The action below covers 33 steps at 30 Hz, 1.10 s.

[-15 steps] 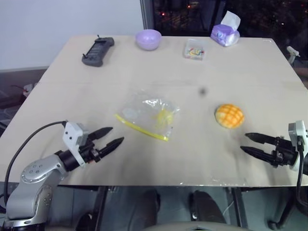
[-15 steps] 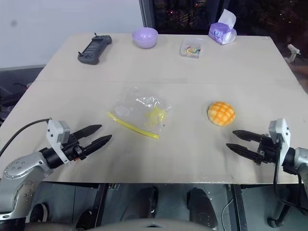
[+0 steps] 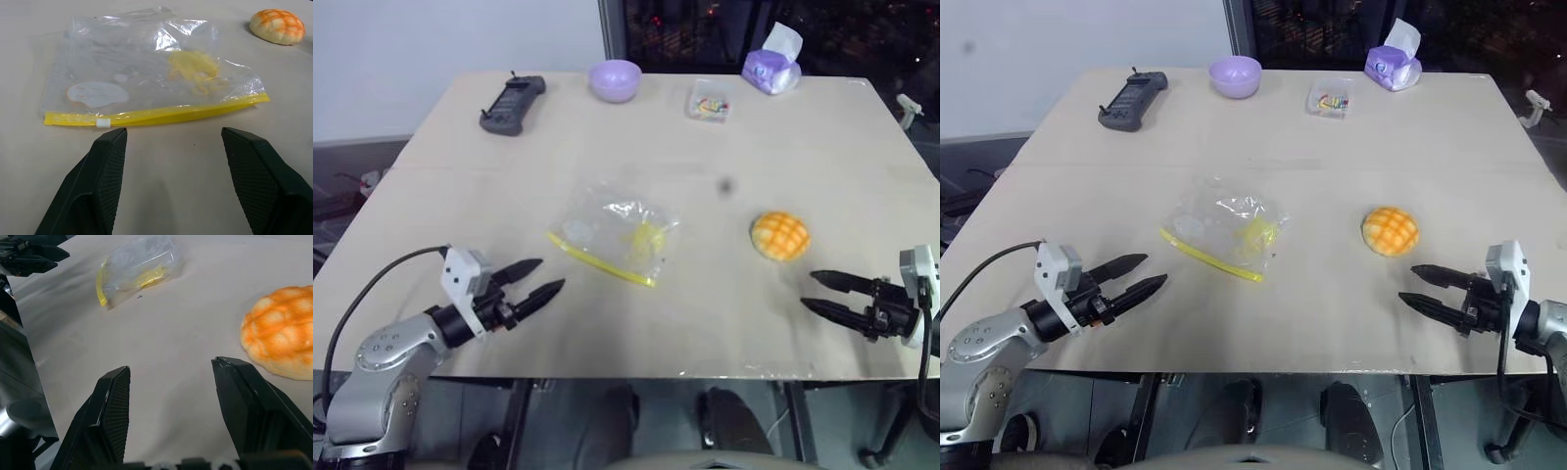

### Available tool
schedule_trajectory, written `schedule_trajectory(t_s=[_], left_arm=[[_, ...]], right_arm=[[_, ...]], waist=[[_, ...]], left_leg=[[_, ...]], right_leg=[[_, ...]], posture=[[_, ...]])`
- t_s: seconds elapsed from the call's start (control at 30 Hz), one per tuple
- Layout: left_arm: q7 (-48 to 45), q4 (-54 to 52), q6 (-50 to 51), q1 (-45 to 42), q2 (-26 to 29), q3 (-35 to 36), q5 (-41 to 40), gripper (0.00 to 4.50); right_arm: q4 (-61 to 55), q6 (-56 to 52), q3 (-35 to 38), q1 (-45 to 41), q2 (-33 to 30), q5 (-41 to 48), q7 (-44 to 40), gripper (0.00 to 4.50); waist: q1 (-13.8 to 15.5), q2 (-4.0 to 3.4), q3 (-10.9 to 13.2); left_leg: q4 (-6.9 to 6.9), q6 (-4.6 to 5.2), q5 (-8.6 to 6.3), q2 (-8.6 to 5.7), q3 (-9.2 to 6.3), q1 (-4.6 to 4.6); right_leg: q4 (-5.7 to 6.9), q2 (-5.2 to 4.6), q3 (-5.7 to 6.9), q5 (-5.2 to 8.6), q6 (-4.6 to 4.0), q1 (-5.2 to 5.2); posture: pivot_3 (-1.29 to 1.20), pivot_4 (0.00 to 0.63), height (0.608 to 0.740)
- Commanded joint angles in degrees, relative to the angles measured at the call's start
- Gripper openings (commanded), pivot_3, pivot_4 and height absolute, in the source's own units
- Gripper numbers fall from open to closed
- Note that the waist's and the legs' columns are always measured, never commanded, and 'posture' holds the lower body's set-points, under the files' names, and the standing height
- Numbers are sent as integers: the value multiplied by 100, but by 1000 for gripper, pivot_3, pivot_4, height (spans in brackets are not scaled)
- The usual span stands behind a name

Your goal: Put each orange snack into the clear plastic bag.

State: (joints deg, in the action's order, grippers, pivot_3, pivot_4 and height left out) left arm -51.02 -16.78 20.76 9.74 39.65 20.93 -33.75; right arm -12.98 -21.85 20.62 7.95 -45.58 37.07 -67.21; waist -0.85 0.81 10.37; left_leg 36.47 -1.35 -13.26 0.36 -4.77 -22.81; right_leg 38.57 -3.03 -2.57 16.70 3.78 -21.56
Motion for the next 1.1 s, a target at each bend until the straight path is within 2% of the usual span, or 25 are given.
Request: schedule_trajectory(t_s=[0.03, 0.33, 0.5, 0.6, 0.83, 1.1], left_arm=[[-49, -16, -135, -38, -1, 82, -9, 3250], [-24, 114, -111, -140, -23, 93, -34, 3250], [163, 376, 502, -601, 18, 27, -287, 3250], [200, 691, 1194, -1071, 19, 133, -797, 3250], [-250, 2295, 1934, -2456, 299, -112, -917, 3250], [-1442, 5329, 2024, -4570, 351, -1053, -78, 3250]], right_arm=[[-195, 60, 133, -37, -84, 74, -27, 2868], [-249, 106, 103, -81, -54, 107, -67, 2868], [-515, -12, 20, -172, -36, 325, -119, 2868], [-629, -81, -44, -224, -50, 407, -158, 2868], [-785, -119, -182, -465, -56, 535, -166, 2868], [-731, 2, -406, -640, 104, 363, -61, 2868]], waist=[[0, 0, 0], [0, 0, 0], [1, 0, 0], [4, 2, -1], [-9, 3, -1], [-13, 6, 0]], left_leg=[[0, 0, 0, 0, 0, 0], [0, 0, 0, 0, 0, 0], [0, 0, 0, 0, -2, 0], [7, 0, 0, -1, -4, 0], [9, 0, 0, -2, -5, 1], [17, -1, 1, -5, -9, -5]], right_leg=[[0, 0, 0, 0, 0, 0], [0, 0, 0, 0, 0, 0], [3, 0, 2, 0, 0, 0], [12, 1, 4, 0, 1, 1], [19, 3, 5, 0, 1, -1], [23, 6, 9, 0, 2, -2]], posture=[[0, 150, 740], [0, 150, 740], [0, 150, 740], [0, 150, 740], [0, 150, 740], [0, 150, 740]])
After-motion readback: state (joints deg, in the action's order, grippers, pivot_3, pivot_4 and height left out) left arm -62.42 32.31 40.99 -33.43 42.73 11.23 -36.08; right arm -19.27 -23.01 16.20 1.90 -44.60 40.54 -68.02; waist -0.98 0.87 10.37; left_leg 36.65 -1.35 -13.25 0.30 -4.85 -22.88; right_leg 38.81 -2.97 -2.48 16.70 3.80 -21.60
